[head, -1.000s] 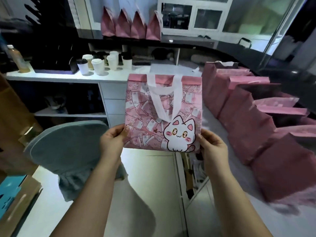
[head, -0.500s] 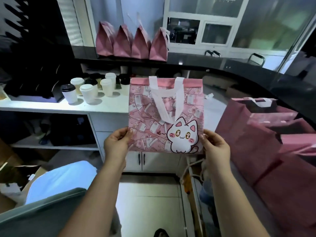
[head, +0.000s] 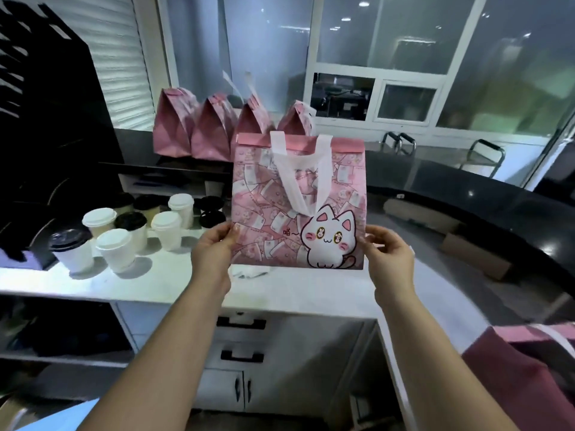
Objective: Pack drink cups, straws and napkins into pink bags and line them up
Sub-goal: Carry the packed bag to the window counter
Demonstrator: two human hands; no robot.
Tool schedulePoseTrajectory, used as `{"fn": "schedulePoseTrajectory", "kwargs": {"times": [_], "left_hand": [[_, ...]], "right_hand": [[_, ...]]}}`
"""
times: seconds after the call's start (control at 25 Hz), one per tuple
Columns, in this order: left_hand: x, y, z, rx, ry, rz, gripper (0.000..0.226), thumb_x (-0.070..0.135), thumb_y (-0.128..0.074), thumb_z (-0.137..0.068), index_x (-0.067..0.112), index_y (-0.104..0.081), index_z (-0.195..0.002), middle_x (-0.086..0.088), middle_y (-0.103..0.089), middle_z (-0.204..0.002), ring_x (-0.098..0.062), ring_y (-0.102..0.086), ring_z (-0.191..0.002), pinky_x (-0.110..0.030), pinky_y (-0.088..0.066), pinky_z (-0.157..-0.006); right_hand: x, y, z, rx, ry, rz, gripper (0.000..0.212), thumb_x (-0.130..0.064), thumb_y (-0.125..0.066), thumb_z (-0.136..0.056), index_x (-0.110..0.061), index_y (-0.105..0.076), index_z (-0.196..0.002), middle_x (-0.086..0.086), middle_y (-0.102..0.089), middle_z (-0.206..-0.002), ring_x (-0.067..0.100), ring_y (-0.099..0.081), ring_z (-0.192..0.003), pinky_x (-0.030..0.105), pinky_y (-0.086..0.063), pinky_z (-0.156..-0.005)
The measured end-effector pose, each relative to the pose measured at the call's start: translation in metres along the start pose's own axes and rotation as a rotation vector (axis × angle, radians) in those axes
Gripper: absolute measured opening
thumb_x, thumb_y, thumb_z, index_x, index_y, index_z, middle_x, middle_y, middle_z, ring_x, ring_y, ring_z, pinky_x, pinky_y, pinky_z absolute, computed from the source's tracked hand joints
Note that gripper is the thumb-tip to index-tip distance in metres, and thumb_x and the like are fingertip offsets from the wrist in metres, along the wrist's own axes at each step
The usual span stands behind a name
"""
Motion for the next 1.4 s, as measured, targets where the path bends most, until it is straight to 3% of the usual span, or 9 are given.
{"fn": "schedulePoseTrajectory", "kwargs": {"times": [0.36,0.48,0.64,0.76,0.88,1.0,1.12,1.28,1.4], "left_hand": [[-0.016,-0.147,-0.209,-0.15,-0.031,0.042,0.016,0.004,-0.067,-0.087,0.02,-0.069,-0.09,-0.012,-0.07,-0.105,-0.024,-0.064,-0.096,-0.045,-0.052,-0.095],[-0.019,-0.192,-0.251,-0.197,-0.059,0.064,0.022,-0.001,-0.065,-0.087,0.021,-0.067,-0.086,-0.002,-0.069,-0.09,-0.017,-0.061,-0.086,-0.028,-0.055,-0.083],[-0.03,-0.254,-0.283,-0.229,-0.101,0.097,0.023,0.0,-0.067,-0.086,0.023,-0.066,-0.082,0.01,-0.064,-0.076,0.0,-0.058,-0.07,-0.01,-0.047,-0.067],[-0.052,-0.283,-0.279,-0.202,-0.142,0.084,0.023,0.006,-0.07,-0.085,0.028,-0.066,-0.079,0.017,-0.066,-0.072,0.01,-0.059,-0.066,-0.008,-0.045,-0.067],[-0.085,-0.307,-0.273,-0.212,-0.17,0.021,0.021,0.009,-0.071,-0.085,0.029,-0.067,-0.079,0.012,-0.069,-0.077,0.002,-0.062,-0.072,-0.016,-0.05,-0.073],[-0.118,-0.328,-0.276,-0.239,-0.168,-0.104,0.011,0.009,-0.072,-0.084,0.02,-0.071,-0.085,0.002,-0.071,-0.082,-0.011,-0.064,-0.078,-0.025,-0.052,-0.078],[-0.147,-0.341,-0.282,-0.305,-0.132,-0.253,0.008,0.009,-0.073,-0.083,0.012,-0.074,-0.09,0.002,-0.07,-0.082,-0.014,-0.064,-0.079,-0.019,-0.049,-0.073],[-0.153,-0.358,-0.284,-0.591,-0.196,-0.392,0.025,0.007,-0.07,-0.085,0.024,-0.074,-0.103,0.013,-0.072,-0.092,-0.003,-0.068,-0.084,-0.014,-0.053,-0.078],[-0.107,-0.34,-0.31,-0.385,-0.517,-0.404,0.035,0.004,-0.066,-0.086,0.029,-0.066,-0.112,0.007,-0.064,-0.109,-0.009,-0.063,-0.097,-0.017,-0.049,-0.087]], "right_hand": [[-0.012,-0.067,-0.179,0.259,0.196,0.106,0.026,0.001,-0.062,-0.083,-0.024,-0.069,-0.081,-0.008,-0.069,-0.074,0.005,-0.061,-0.066,0.019,-0.051,-0.057],[-0.014,-0.079,-0.227,0.311,0.236,0.216,0.028,0.0,-0.061,-0.083,-0.018,-0.07,-0.101,0.004,-0.072,-0.095,0.012,-0.065,-0.081,0.027,-0.055,-0.072],[-0.003,-0.099,-0.274,0.173,0.179,0.066,0.056,0.001,-0.062,-0.089,-0.025,-0.05,-0.137,-0.003,-0.063,-0.127,0.007,-0.065,-0.107,0.029,-0.054,-0.091],[0.026,-0.121,-0.287,-0.012,0.098,0.028,0.056,-0.004,-0.062,-0.091,-0.031,-0.048,-0.138,-0.006,-0.056,-0.136,0.006,-0.058,-0.118,0.028,-0.05,-0.097],[0.055,-0.148,-0.304,-0.183,0.032,0.024,0.047,-0.011,-0.056,-0.096,-0.037,-0.05,-0.134,-0.008,-0.054,-0.138,0.001,-0.053,-0.121,0.021,-0.046,-0.097],[0.082,-0.148,-0.334,-0.175,-0.084,-0.075,0.037,-0.02,-0.052,-0.099,-0.038,-0.052,-0.131,-0.003,-0.053,-0.14,0.009,-0.052,-0.125,0.027,-0.043,-0.102],[0.106,-0.141,-0.361,-0.148,-0.177,-0.103,0.041,-0.025,-0.051,-0.099,-0.025,-0.048,-0.139,0.0,-0.049,-0.144,0.017,-0.046,-0.131,0.042,-0.034,-0.113],[0.116,-0.136,-0.377,-0.115,-0.195,-0.057,0.058,-0.031,-0.06,-0.093,-0.024,-0.039,-0.146,-0.001,-0.045,-0.146,0.014,-0.049,-0.127,0.037,-0.04,-0.108],[0.101,-0.14,-0.382,-0.007,-0.075,0.028,0.065,-0.034,-0.073,-0.082,-0.028,-0.043,-0.139,-0.003,-0.048,-0.139,0.008,-0.051,-0.119,0.028,-0.046,-0.097]]}}
Point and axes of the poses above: each hand's wrist, its own z-axis away from the middle knuckle, its own y-axis out of the back of the hand, x = y × z, the point moved 8 cm from there along -z, towards the middle knuckle
